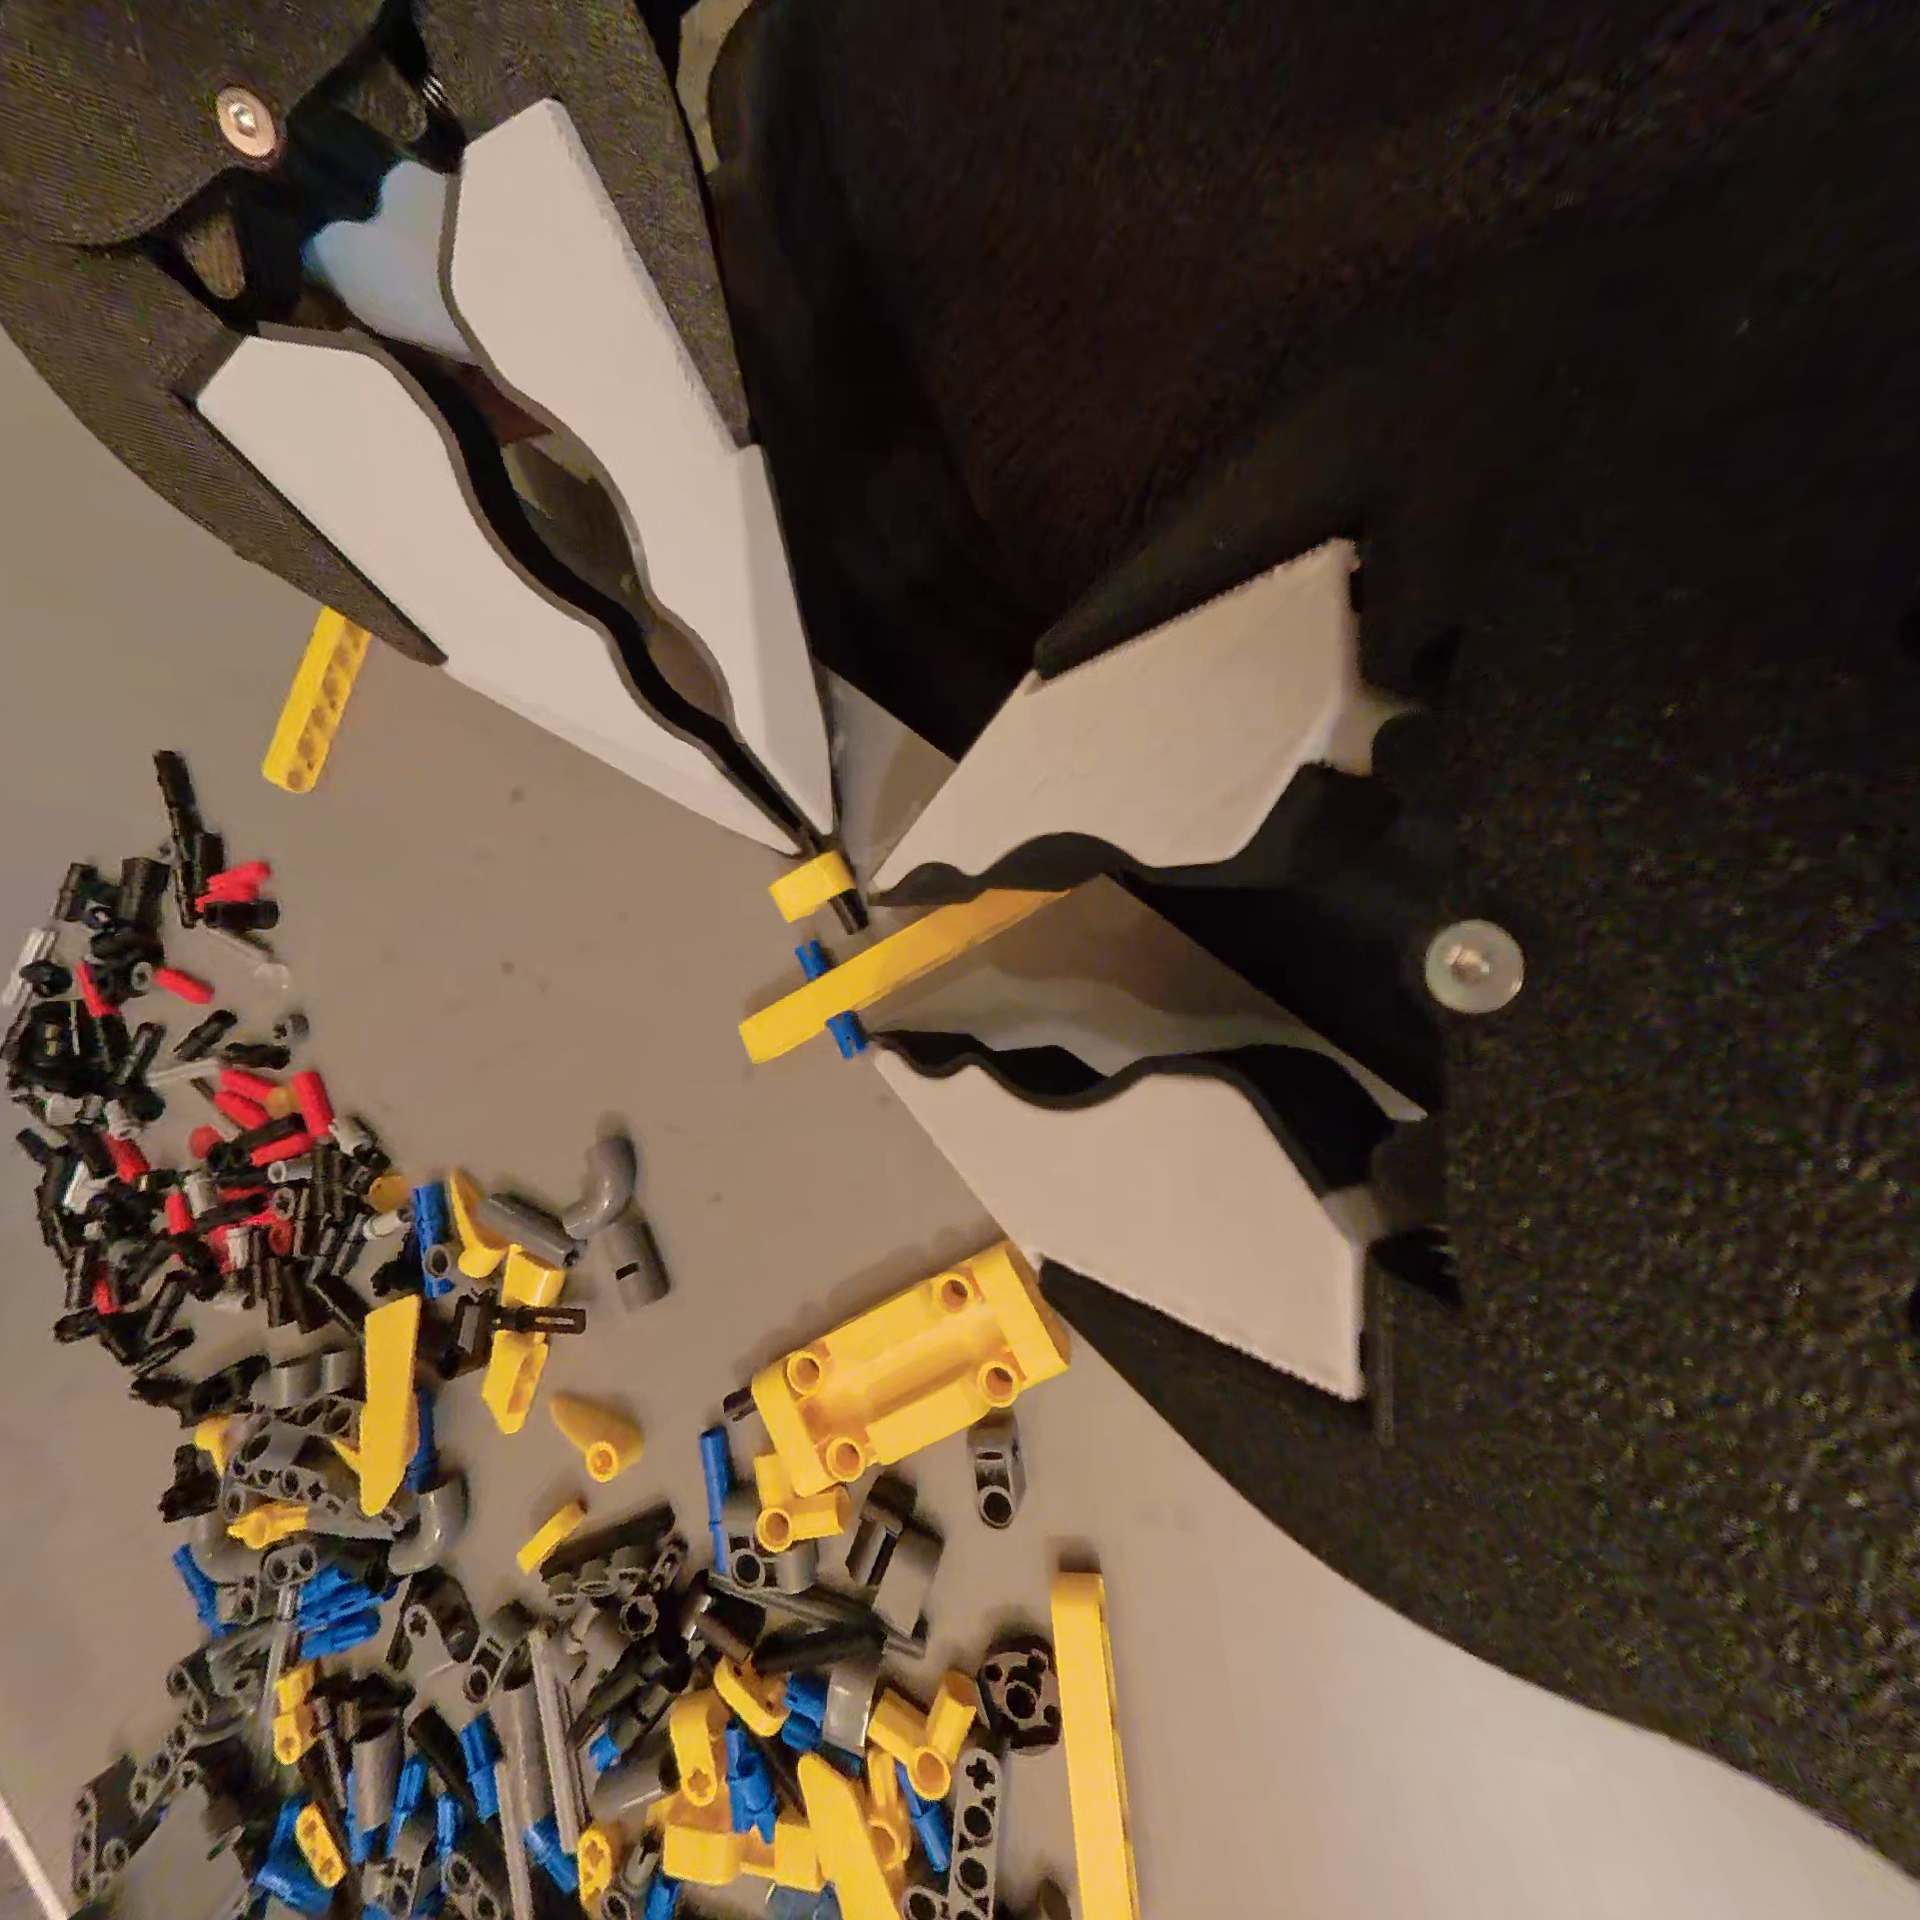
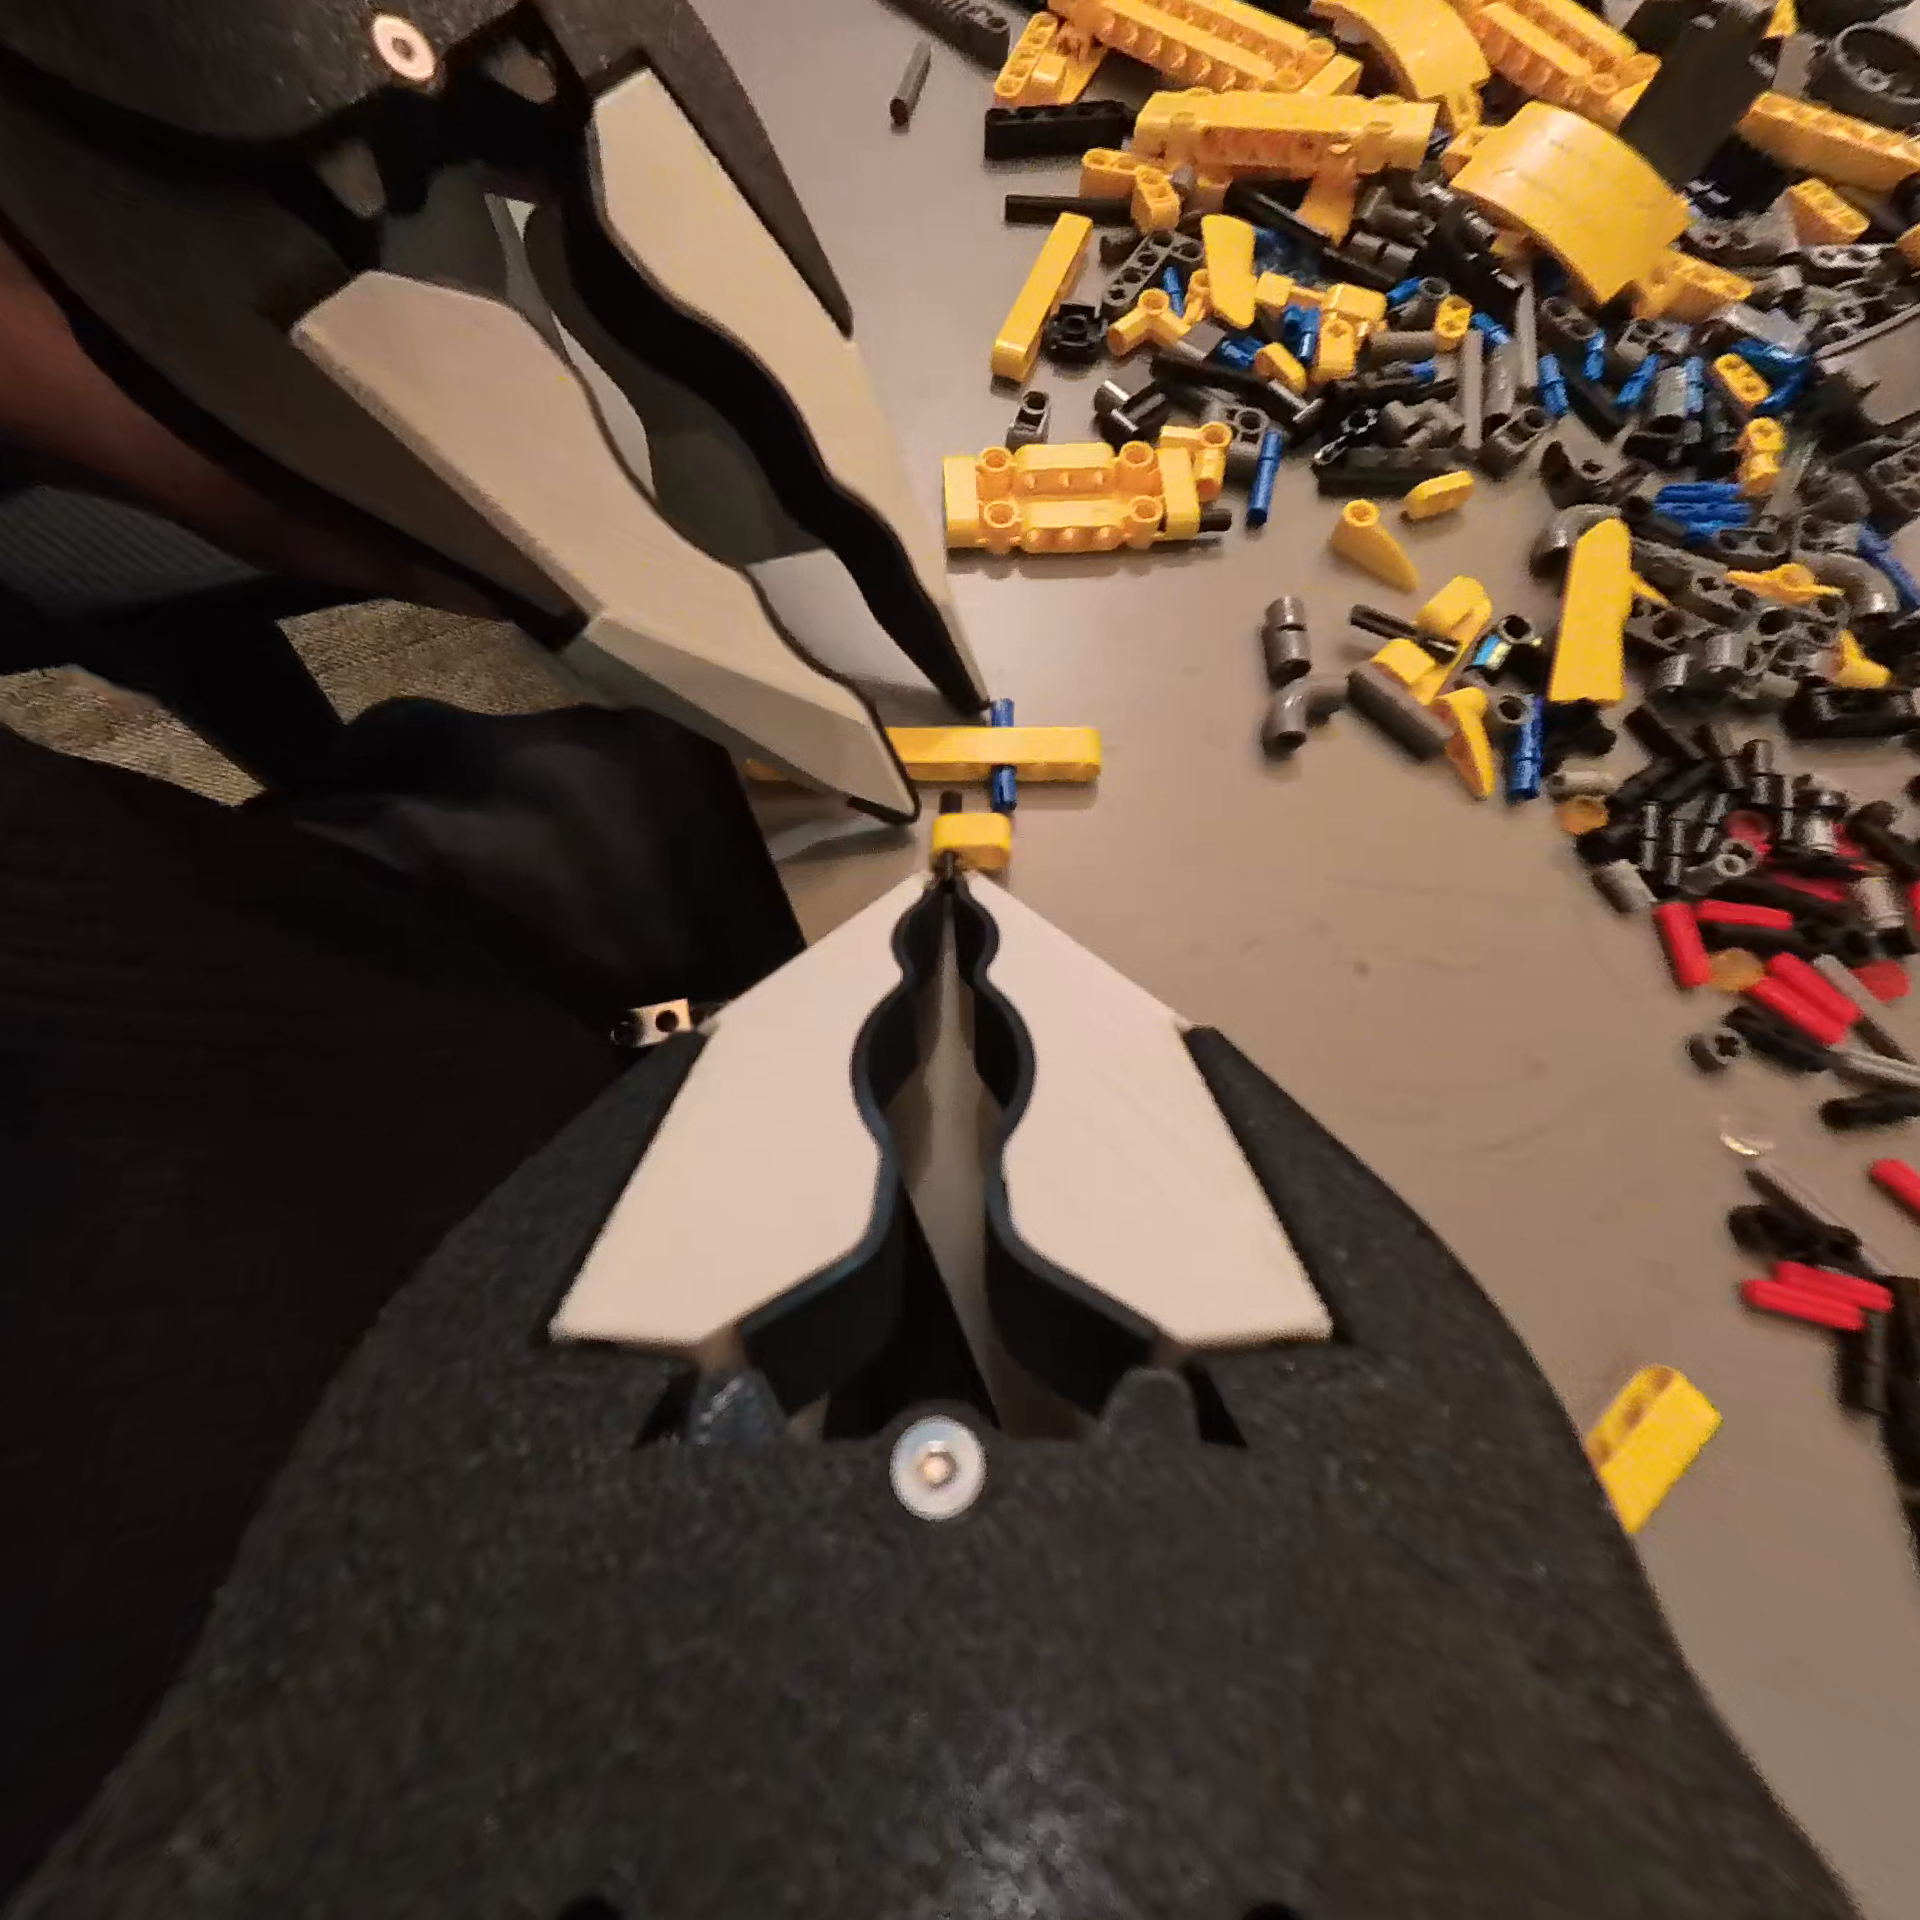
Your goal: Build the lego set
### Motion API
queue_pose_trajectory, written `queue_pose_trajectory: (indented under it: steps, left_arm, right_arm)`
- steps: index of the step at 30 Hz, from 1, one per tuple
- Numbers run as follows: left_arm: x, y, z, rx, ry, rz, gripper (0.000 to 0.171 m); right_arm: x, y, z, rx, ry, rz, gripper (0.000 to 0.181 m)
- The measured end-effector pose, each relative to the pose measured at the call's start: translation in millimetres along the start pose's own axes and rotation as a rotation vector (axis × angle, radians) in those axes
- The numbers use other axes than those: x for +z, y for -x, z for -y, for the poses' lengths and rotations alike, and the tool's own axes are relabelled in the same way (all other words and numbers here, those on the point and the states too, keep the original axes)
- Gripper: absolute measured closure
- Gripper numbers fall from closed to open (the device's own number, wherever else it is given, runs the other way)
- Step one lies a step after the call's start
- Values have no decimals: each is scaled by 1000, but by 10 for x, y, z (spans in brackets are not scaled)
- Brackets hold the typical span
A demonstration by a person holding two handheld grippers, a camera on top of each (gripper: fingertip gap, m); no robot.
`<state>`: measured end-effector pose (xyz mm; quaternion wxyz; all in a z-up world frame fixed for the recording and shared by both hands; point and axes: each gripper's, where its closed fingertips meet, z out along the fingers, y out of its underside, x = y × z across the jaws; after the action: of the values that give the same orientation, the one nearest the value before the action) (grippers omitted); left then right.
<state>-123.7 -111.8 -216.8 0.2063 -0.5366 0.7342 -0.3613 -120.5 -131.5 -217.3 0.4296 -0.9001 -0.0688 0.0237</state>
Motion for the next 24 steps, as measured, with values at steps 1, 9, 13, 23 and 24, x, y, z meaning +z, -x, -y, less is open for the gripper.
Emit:
queue_pose_trajectory:
  steps: [1, 9, 13, 23, 24]
  left_arm:
    - [-2, 9, -2, -5, -1, -1, 151]
    - [0, -55, 6, -21, -20, -76, 153]
    - [1, -53, 4, -14, -20, -81, 156]
    - [-2, -48, 8, 1, -27, -94, 158]
    - [-3, -49, 7, 1, -27, -95, 158]
  right_arm:
    - [2, -4, -14, -11, 4, -7, 180]
    - [22, -24, 6, -38, -15, -31, 180]
    - [42, -33, 22, -30, -20, -25, 180]
    - [42, -26, 21, -20, -17, 44, 180]
    - [43, -27, 22, -15, -15, 55, 180]
